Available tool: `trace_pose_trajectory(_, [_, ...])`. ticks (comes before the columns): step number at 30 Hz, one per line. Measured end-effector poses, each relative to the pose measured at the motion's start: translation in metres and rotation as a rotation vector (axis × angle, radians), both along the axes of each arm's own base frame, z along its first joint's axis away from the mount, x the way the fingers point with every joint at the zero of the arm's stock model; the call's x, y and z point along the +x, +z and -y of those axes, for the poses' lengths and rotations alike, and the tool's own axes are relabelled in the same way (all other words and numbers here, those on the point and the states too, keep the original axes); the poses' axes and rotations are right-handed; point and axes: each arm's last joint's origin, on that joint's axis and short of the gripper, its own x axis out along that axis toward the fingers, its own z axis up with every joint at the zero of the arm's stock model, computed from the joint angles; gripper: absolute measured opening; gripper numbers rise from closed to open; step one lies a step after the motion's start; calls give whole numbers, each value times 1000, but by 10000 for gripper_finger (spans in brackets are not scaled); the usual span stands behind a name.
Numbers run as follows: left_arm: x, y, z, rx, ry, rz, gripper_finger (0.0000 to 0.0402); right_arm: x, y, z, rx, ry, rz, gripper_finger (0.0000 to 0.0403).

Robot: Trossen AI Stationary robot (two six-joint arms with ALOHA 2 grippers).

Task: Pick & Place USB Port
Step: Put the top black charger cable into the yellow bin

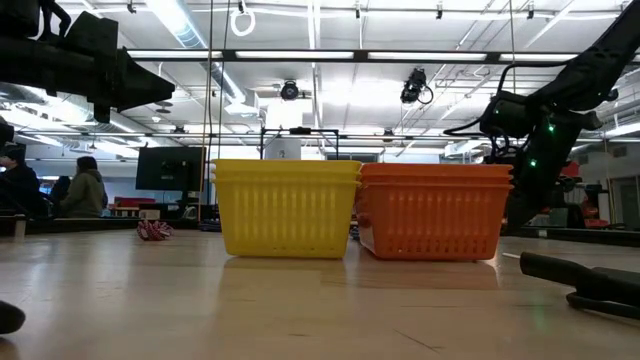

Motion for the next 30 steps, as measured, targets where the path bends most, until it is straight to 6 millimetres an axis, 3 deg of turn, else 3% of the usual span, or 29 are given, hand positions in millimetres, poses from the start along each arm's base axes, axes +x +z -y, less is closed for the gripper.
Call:
trace_pose_trajectory(8, [0,0,0,0,0,-2,103,-1,-1,-1,8,19,-19,10])
trace_pose_trajectory(12, [0,0,0,1,1,-2,103,4,6,1,18,47,60,10])
trace_pose_trajectory(21, [0,-1,0,-1,15,-9,103,36,68,22,-75,195,275,10])
trace_pose_trajectory(30, [2,-1,2,-37,-101,15,103,88,129,-5,-163,514,474,10])
